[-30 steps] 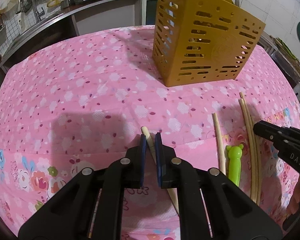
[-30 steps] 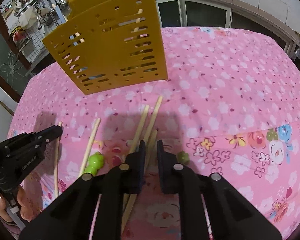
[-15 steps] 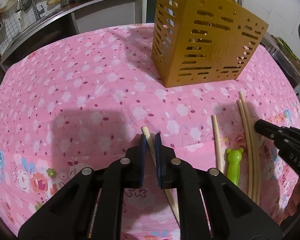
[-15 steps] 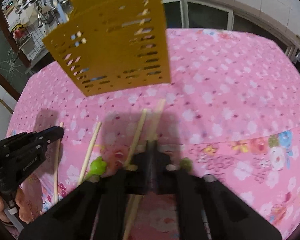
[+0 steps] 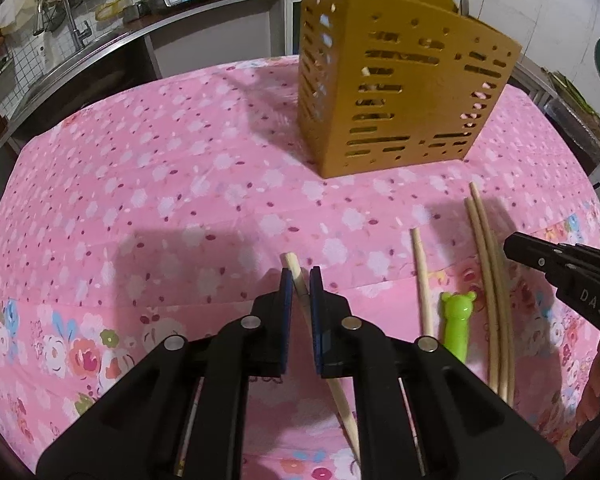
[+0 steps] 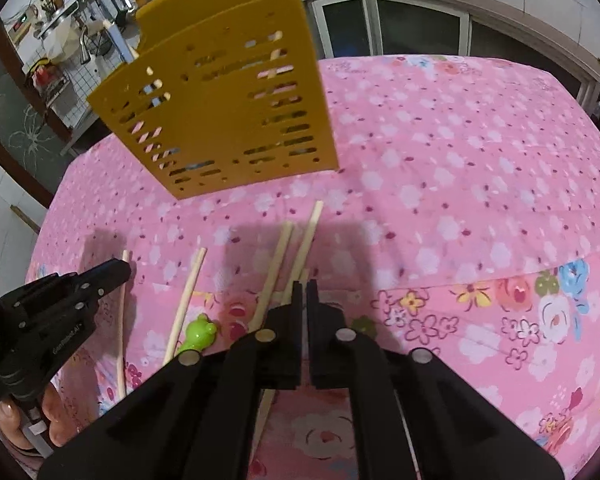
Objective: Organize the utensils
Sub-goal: 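Close the left tool on a wooden chopstick while the right tool closes on another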
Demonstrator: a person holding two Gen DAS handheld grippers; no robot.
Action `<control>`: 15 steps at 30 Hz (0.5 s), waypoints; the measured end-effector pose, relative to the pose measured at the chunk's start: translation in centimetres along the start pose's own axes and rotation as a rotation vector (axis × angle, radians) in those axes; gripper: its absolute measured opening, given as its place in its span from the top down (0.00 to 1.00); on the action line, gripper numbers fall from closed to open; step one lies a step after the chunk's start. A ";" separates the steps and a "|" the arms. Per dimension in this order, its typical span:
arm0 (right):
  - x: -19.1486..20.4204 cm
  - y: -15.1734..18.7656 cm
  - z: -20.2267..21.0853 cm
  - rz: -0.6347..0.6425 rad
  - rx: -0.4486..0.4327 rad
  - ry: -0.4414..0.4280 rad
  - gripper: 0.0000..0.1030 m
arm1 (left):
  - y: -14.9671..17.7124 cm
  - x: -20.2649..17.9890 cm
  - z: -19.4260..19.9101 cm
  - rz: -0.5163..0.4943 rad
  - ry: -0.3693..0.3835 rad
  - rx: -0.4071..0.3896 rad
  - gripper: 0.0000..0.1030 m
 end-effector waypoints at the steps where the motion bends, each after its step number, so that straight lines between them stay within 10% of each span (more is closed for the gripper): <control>1: 0.0 0.0 -0.1 0.004 0.001 0.009 0.96 | 0.1 0.0 -0.1 -0.004 -0.005 0.003 0.93; 15: 1.1 -0.4 -1.2 0.033 0.018 0.043 0.93 | 0.4 0.3 -0.8 -0.009 0.000 0.011 0.90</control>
Point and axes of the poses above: each gripper's, at about its wrist camera, not at the fingertips, and z roughly against the way its jaws point, x to its left, y to its underside, the point moved 2 cm from there along -z, roughly the way its jaws point, and after that the axes turned 3 degrees about -y, right-handed, at the moved point
